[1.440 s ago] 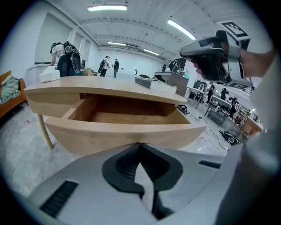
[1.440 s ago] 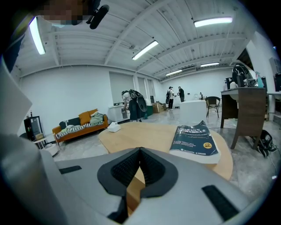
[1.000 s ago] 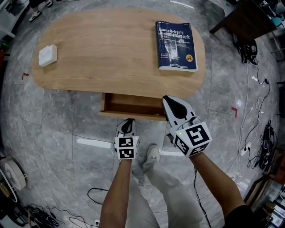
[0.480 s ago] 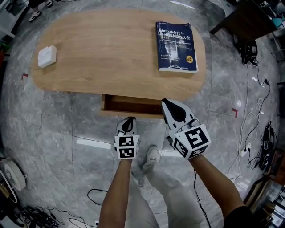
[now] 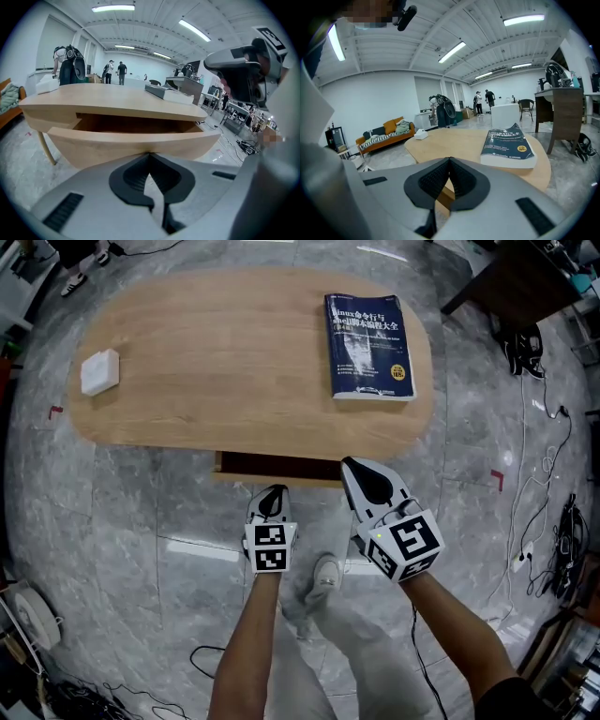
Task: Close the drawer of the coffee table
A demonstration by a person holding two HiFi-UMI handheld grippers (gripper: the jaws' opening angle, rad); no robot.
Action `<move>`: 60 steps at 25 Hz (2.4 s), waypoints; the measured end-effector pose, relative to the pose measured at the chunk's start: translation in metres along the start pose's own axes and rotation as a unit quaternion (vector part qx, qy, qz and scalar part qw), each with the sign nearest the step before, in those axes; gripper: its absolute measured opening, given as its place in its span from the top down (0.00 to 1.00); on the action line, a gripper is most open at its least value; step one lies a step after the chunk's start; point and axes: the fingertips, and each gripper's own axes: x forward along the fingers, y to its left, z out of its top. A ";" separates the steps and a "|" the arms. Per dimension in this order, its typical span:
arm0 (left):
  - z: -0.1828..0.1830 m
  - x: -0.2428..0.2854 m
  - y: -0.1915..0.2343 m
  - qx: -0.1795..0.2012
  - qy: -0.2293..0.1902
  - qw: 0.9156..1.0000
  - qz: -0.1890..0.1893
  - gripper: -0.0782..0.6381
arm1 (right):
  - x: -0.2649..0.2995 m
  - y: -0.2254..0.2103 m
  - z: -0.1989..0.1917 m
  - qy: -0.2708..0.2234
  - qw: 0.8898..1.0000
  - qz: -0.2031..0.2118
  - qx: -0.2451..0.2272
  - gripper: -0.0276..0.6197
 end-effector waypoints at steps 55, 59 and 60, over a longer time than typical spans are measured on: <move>0.040 0.016 0.027 -0.025 0.010 1.000 -0.013 0.89 | -0.017 -0.014 -0.014 0.017 0.999 -0.030 0.029 0.94; 0.037 -0.012 0.025 -0.032 0.016 0.999 -0.013 0.89 | -0.025 -0.003 0.000 0.014 0.999 -0.028 0.033 0.94; 0.038 -0.020 0.023 -0.032 0.017 0.999 -0.014 0.89 | -0.028 0.000 0.003 0.013 0.999 -0.029 0.035 0.94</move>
